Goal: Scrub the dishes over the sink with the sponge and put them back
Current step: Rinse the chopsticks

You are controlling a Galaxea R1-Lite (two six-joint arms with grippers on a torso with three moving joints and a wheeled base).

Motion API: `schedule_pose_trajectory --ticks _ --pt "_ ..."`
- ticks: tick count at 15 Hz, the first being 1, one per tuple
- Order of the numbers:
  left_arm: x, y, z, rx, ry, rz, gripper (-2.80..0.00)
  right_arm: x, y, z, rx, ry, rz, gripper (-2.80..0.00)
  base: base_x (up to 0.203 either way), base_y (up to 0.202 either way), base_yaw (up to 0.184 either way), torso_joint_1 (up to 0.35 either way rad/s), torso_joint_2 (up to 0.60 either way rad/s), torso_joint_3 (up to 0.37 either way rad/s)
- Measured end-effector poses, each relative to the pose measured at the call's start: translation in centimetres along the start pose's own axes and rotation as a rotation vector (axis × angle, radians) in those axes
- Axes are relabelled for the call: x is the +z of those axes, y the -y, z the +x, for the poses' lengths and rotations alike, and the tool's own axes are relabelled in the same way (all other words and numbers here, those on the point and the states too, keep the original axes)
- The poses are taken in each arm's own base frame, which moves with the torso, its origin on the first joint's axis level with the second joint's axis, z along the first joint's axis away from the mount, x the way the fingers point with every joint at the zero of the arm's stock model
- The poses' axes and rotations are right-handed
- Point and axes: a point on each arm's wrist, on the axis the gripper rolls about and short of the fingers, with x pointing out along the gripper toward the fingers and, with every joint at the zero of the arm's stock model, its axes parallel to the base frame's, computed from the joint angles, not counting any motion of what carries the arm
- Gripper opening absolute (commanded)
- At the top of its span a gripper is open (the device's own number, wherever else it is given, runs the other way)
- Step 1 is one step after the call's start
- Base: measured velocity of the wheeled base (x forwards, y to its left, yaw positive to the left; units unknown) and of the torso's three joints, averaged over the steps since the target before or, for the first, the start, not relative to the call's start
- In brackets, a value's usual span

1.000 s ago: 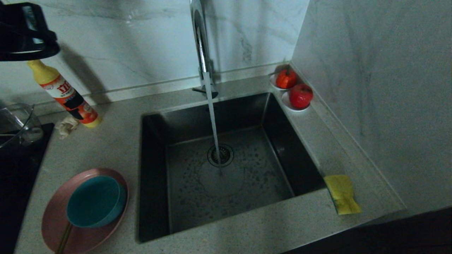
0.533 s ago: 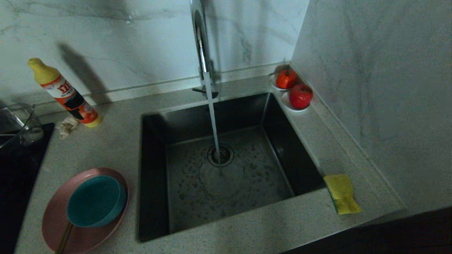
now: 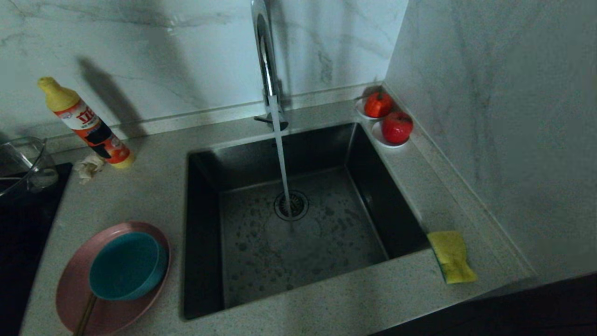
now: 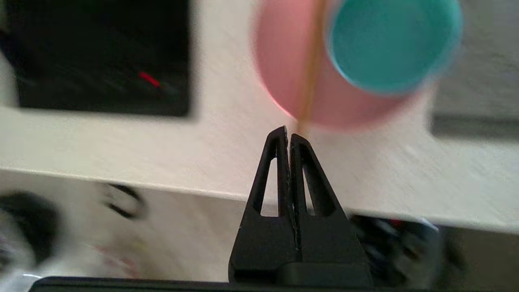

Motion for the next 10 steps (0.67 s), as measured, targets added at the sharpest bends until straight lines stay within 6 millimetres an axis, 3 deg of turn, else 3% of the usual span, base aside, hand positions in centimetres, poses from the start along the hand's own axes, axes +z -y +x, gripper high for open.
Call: schedule_pose_trajectory --ticks 2,6,7,8,10 --pt "-1.0 0.1 1.1 -0.074 -0.080 -0.023 -2.80 0.0 0.0 0.0 0.000 0.000 0.000 -2.80 0.000 0.000 0.000 0.000 0.00 0.000" --pt "-1.7 0.2 3.9 -0.044 -0.239 -0.044 -2.80 0.0 0.0 0.0 0.000 0.000 0.000 -2.80 0.000 0.000 0.000 0.000 0.00 0.000" --pt "-1.8 0.3 4.5 -0.036 -0.271 -0.047 -0.79 0.0 0.0 0.0 0.000 0.000 0.000 -2.80 0.000 0.000 0.000 0.000 0.00 0.000" --pt "-1.7 0.3 5.2 -0.030 -0.301 -0.051 0.00 0.0 0.0 0.0 0.000 0.000 0.000 -2.80 0.000 0.000 0.000 0.000 0.00 0.000" --pt "-1.6 0.3 6.4 -0.019 -0.359 -0.076 0.00 0.0 0.0 0.0 0.000 0.000 0.000 -2.80 0.000 0.000 0.000 0.000 0.00 0.000"
